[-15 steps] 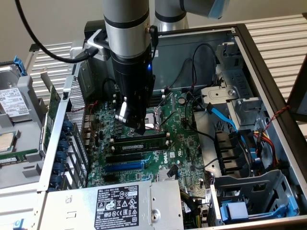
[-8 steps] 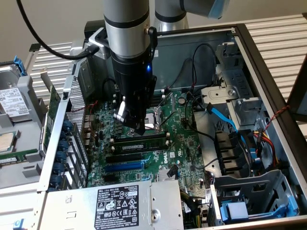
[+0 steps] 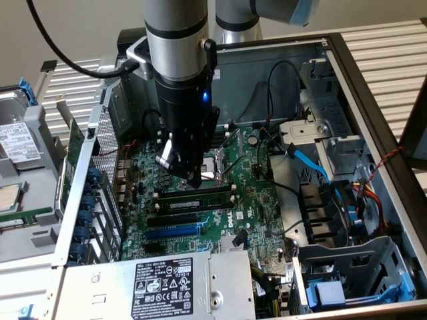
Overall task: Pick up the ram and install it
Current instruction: 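Press down the ram until it locks into place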
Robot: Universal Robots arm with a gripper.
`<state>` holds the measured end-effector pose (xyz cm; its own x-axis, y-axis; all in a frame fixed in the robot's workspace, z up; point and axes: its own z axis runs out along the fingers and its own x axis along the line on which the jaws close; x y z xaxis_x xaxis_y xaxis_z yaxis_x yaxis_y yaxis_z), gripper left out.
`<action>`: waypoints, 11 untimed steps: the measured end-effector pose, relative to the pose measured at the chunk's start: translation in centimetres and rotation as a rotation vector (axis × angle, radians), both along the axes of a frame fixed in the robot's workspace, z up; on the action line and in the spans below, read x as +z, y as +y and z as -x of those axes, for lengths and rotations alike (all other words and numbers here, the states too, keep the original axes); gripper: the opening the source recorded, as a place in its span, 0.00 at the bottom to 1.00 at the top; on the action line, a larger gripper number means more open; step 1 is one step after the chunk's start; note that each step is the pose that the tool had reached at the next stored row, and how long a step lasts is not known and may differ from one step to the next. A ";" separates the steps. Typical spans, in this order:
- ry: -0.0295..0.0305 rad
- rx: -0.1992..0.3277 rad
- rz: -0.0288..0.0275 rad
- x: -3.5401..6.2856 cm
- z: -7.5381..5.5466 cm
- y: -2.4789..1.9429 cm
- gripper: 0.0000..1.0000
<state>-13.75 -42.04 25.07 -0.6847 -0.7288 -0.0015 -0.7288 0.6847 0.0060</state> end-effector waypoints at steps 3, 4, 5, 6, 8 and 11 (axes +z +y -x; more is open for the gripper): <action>0.0013 -0.031 0.0007 0.00 0.0 0.00 0.11; 0.0017 -0.041 0.0008 0.00 0.0 0.00 0.11; 0.0022 -0.052 0.0010 0.00 0.0 0.00 0.11; 0.0026 -0.063 0.0012 0.00 0.0 0.00 0.11; 0.0033 -0.085 0.0017 0.00 0.0 0.00 0.11; 0.0035 -0.116 0.0036 0.00 0.0 0.00 0.11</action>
